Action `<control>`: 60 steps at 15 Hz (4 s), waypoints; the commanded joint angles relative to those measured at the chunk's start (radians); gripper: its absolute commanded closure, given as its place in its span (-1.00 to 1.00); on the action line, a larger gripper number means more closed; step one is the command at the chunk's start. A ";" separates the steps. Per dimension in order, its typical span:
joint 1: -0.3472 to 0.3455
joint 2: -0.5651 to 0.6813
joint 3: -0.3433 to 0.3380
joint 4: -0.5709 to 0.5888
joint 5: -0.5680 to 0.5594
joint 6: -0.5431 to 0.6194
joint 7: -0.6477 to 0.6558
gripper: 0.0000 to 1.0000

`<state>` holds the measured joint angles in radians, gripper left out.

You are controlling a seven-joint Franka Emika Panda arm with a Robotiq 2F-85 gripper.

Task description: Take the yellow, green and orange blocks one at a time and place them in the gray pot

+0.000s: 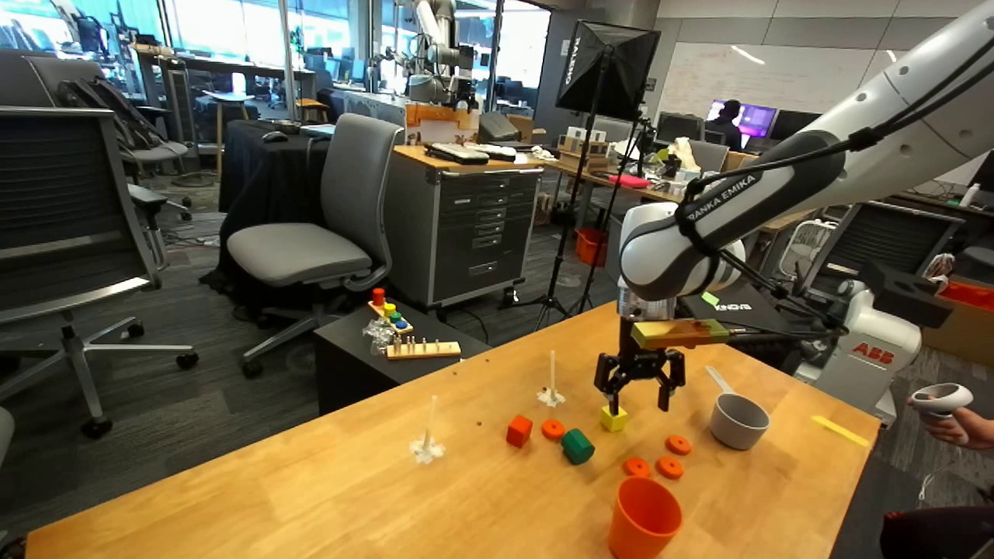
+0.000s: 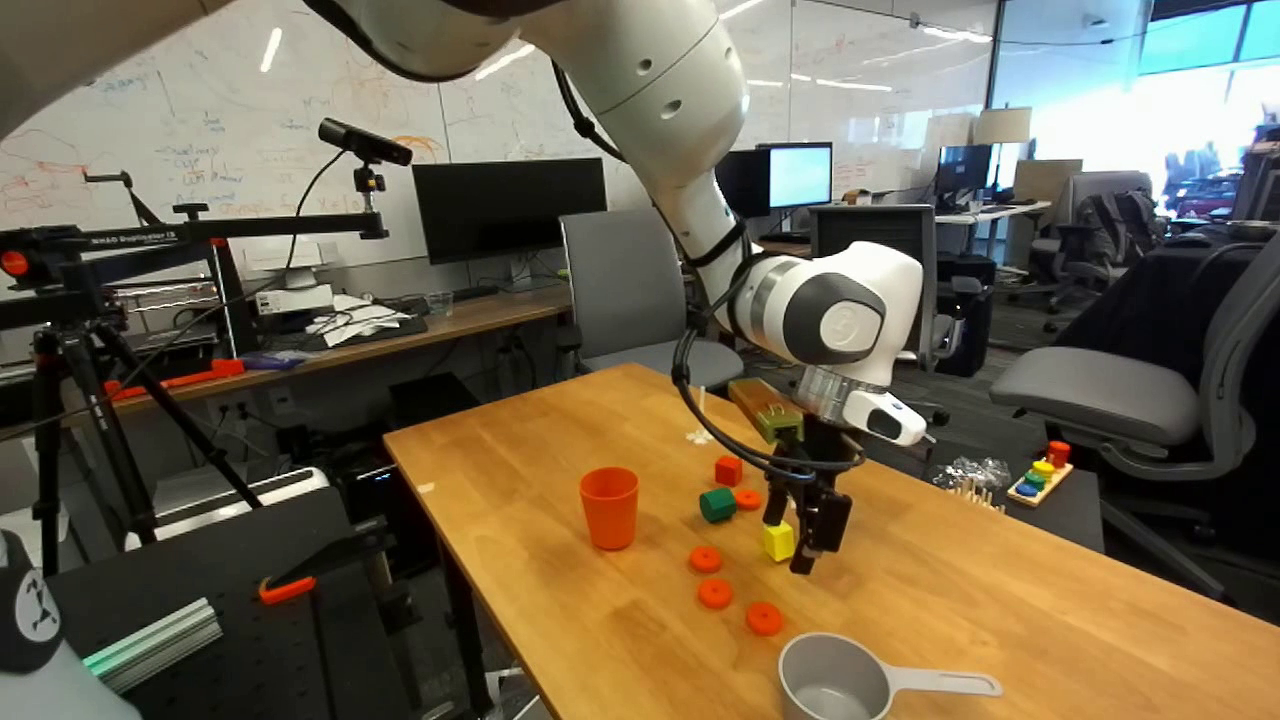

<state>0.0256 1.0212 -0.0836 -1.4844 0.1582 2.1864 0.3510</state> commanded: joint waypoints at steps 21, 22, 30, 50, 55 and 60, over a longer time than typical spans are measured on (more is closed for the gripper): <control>0.019 0.037 0.022 0.070 -0.012 -0.030 -0.005 -1.00; 0.017 0.046 0.024 0.081 -0.011 -0.033 -0.006 -1.00; 0.023 0.141 0.013 0.185 -0.033 -0.044 0.000 -0.02; 0.015 -0.273 -0.044 -0.301 -0.040 0.051 0.027 0.72; -0.024 -0.440 -0.105 -0.502 -0.042 0.066 0.048 0.73; -0.099 -0.524 -0.142 -0.575 -0.030 0.058 0.047 0.72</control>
<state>-0.0422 0.5722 -0.2190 -1.9871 0.1222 2.2266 0.3820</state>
